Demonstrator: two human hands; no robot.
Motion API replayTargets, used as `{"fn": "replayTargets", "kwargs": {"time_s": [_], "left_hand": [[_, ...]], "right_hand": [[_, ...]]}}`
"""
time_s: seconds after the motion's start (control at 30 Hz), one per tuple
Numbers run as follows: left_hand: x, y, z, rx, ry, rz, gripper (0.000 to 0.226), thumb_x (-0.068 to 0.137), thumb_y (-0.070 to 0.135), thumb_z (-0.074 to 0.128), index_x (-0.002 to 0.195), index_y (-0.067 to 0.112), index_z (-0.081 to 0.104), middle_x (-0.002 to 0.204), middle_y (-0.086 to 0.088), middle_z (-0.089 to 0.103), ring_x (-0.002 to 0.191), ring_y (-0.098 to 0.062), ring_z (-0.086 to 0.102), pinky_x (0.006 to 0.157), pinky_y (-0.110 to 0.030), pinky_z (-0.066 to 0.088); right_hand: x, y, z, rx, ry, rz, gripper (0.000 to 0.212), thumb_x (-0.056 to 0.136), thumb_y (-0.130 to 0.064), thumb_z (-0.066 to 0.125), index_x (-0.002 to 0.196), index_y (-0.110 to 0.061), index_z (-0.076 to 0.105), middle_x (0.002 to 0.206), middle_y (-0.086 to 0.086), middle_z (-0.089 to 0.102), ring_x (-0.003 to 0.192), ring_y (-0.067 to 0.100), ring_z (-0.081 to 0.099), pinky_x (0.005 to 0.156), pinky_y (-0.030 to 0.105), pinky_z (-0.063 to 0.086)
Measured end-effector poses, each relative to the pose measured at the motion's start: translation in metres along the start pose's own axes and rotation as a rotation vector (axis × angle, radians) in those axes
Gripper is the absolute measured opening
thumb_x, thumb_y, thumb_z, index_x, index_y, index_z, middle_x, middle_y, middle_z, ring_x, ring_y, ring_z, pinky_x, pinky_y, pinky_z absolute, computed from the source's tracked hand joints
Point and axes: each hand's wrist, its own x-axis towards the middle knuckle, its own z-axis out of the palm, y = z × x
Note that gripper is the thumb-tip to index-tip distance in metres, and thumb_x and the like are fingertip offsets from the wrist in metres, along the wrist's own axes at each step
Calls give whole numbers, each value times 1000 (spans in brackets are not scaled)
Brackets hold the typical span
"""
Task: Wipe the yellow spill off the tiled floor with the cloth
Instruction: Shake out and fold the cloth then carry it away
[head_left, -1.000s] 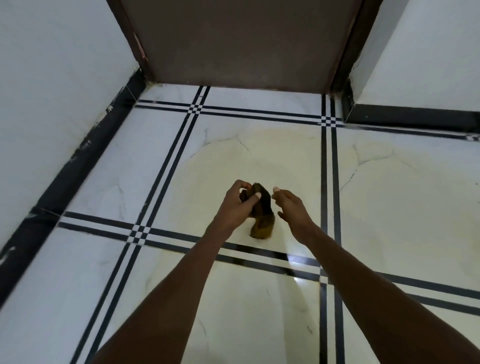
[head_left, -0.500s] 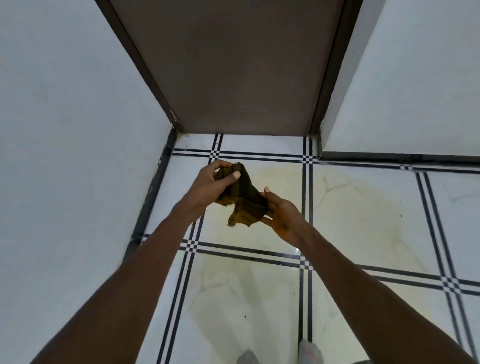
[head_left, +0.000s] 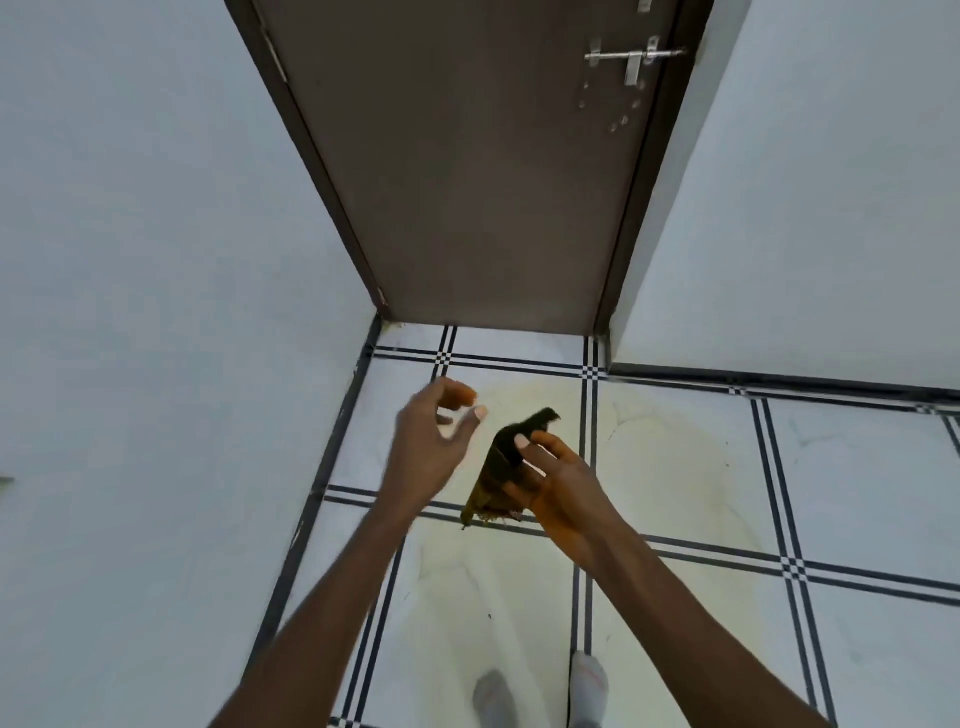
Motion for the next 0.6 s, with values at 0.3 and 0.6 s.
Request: {"fn": "replayTargets", "kwargs": {"time_s": [0.3, 0.6], "left_hand": [[-65, -13, 29, -21, -127, 5, 23, 90, 36, 77, 107, 22, 69, 106, 10, 66, 99, -5, 66, 83, -20, 58], [-61, -11, 30, 113, -95, 32, 27, 90, 25, 78, 113, 14, 70, 109, 1, 70, 97, -10, 65, 82, -13, 51]], "right_hand": [[-33, 29, -5, -26, 126, 33, 32, 100, -13, 68, 131, -7, 64, 124, 15, 76, 112, 31, 76, 97, 47, 61], [-34, 25, 0, -62, 114, -10, 26, 102, -16, 66, 127, -9, 68, 124, 12, 77, 111, 29, 76, 96, 42, 61]]}}
